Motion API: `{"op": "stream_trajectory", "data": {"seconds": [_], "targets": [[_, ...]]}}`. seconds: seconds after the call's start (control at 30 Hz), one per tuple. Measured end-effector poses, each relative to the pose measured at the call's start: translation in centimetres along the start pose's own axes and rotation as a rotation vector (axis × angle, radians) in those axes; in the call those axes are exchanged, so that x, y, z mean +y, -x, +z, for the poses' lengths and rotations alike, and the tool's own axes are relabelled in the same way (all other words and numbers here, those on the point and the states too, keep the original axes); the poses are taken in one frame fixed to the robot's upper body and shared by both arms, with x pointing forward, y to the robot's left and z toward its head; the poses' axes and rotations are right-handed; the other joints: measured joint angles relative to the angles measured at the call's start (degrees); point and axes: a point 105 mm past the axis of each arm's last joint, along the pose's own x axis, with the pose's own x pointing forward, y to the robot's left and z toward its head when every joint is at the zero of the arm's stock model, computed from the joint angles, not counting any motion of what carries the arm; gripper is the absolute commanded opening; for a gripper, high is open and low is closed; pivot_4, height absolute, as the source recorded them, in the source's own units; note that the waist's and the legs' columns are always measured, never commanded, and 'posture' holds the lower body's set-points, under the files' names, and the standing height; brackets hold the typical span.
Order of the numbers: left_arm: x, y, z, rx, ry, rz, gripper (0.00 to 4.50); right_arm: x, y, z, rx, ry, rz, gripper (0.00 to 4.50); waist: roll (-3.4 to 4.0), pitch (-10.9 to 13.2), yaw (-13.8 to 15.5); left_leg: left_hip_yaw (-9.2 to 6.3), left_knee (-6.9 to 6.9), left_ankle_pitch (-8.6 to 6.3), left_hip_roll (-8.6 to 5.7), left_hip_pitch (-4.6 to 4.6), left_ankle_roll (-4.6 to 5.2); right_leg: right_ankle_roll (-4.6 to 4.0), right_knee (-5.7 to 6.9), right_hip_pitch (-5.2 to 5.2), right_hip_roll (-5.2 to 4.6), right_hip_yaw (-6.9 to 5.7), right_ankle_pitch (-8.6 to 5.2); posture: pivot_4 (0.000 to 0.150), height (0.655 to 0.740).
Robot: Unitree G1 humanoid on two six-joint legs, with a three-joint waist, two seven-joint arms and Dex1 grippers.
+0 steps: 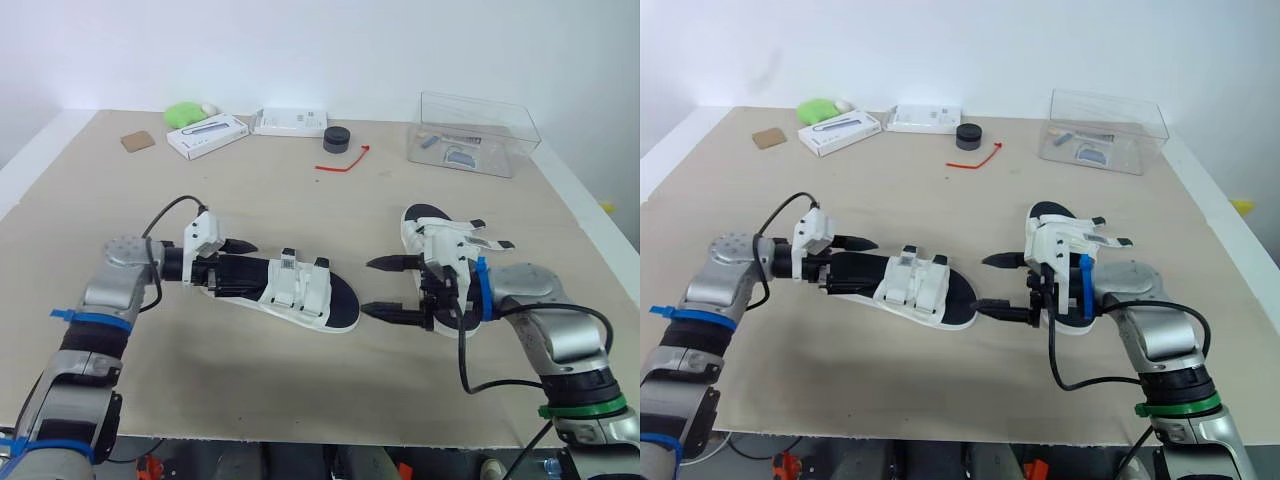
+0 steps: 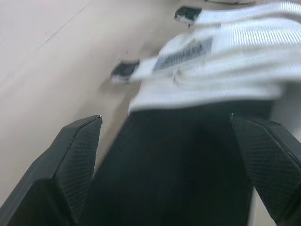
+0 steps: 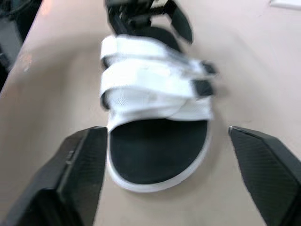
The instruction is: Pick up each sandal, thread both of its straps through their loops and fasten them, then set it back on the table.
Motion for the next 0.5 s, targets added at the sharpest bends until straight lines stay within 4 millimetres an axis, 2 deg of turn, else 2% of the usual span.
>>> {"op": "stream_trajectory", "data": {"seconds": [0.4,0.5], "targets": [[-0.9,-3.5,0.4,-0.014,-0.078,-0.189,4.5,-0.2,0.1,-0.3,0.007,0.014,-0.074,4.44,0.0,0.0,0.0,-0.07,0.09,-0.02,-0.1,-0.1,0.04,0.07,0.0,0.01,-0.06,-0.09,-0.03,0.15,0.74],[-1.1,-4.0,0.8,-0.028,-0.086,-0.219,3.65,-0.2,0.1,-0.3,0.009,0.03,-0.08,4.5,0.0,0.0,0.0,-0.1,0.11,-0.02,-0.11,-0.12,0.04,0.08,0.0,0.02,-0.06,-0.13,-0.04,0.15,0.74]]}}
